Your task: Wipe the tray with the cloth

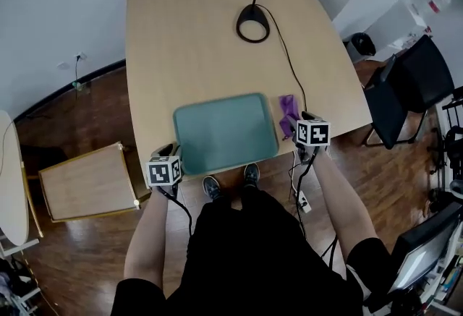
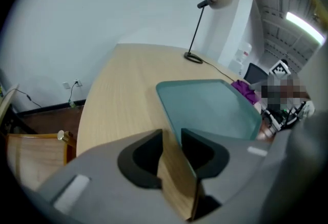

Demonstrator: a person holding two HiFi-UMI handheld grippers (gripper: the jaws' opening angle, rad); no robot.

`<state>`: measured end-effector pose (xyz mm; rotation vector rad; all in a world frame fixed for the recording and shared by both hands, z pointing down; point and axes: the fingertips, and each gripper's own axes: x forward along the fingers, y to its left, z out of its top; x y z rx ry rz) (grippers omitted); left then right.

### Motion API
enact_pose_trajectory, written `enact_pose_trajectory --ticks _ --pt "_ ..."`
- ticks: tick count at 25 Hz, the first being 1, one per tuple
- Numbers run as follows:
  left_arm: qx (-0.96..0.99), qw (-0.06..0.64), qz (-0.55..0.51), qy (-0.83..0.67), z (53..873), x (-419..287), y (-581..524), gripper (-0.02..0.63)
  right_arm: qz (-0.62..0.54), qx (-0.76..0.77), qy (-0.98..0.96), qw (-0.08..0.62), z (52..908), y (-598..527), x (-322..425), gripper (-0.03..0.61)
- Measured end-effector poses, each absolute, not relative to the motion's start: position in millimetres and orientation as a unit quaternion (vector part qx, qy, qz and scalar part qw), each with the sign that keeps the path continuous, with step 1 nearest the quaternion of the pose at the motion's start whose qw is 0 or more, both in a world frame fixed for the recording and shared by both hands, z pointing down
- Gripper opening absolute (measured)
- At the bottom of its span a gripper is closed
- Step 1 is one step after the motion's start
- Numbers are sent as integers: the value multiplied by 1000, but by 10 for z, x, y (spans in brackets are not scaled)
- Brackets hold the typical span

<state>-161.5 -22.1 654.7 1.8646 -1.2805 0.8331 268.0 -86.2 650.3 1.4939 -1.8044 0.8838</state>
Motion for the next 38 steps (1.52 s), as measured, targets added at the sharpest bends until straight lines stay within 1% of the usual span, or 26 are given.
enact_pose_trajectory --ticks 1,2,3,4,6,9,10,12,14,17,20,24,34,38 --pt "719 357 329 -498 6559 -1585 -218 137 339 561 -685 319 6575 -915 2692 250" --pt "715 357 335 -500 6574 -1550 -221 135 342 553 -685 328 6648 -948 2719 235" --pt "711 357 338 -502 6594 -1513 -223 135 343 546 -685 339 6707 -966 2752 126" --pt "709 356 341 -505 6615 -1478 -216 135 341 543 -685 345 6735 -978 2785 87" --pt "707 353 346 -506 6655 -1418 -188 130 326 552 -690 336 6652 -1025 2791 72" --pt "709 350 344 -506 6682 -1401 -190 102 287 551 -725 298 6348 -1214 2455 69" --pt "708 353 339 -509 6684 -1414 -195 74 278 540 -738 293 6287 -1282 2278 69" --pt "701 367 326 -517 6683 -1432 -186 67 270 513 -757 302 6268 -1369 1945 70" --pt "696 384 315 -518 6682 -1415 -163 62 267 494 -758 332 6362 -1401 1744 70" --pt "699 400 307 -507 6684 -1375 -145 61 281 503 -730 368 6499 -1404 1674 71" --pt "706 409 290 -500 6677 -1386 -147 61 304 507 -717 369 6529 -1406 1467 71" --pt "713 425 263 -491 6672 -1372 -138 61 318 471 -734 373 6585 -1384 844 71" --pt "724 434 258 -471 6643 -1304 -139 66 364 350 -778 374 6595 -977 -846 72" --pt "727 437 252 -466 6620 -1306 -134 66 385 311 -792 357 6583 -780 -1304 74"
